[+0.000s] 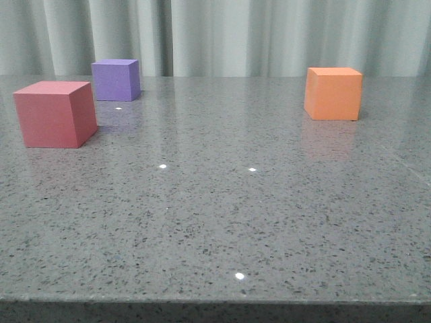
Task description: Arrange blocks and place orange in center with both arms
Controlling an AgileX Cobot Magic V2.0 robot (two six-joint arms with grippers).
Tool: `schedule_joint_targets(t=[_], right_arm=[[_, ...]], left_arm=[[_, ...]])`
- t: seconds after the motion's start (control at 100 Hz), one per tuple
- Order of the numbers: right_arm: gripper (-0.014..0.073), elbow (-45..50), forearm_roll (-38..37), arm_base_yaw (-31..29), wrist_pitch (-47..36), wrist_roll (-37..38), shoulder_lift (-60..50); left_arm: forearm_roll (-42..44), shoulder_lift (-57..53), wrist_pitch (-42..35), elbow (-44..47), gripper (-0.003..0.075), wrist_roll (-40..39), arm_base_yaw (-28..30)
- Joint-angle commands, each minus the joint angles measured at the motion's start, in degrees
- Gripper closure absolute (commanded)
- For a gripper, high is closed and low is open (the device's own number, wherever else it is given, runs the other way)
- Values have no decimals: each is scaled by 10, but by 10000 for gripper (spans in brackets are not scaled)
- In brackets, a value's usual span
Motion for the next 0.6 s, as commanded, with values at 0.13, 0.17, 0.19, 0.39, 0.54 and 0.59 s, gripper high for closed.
schedule_joint_targets(t=[0.13,0.17,0.19,0.39,0.54,0.59], right_arm=[[662,-11,0,-4,-77,-4,-9],[662,-11,0,-4,-82,-4,-9],[662,-11,0,-4,-85,-4,-9],[662,-74,0,-4,-31,-4,-7],[662,-174,0,-4,88,-4,31],[662,-216,0,-4,125,-4,58]], left_arm=[[-3,-20,-46,24,741,0,0],[-3,-20,-46,24,741,0,0],[-3,-20,-46,24,741,0,0],[-3,-20,-46,24,741,0,0],[-3,-20,-46,24,741,0,0],[-3,-20,-46,24,741,0,0]])
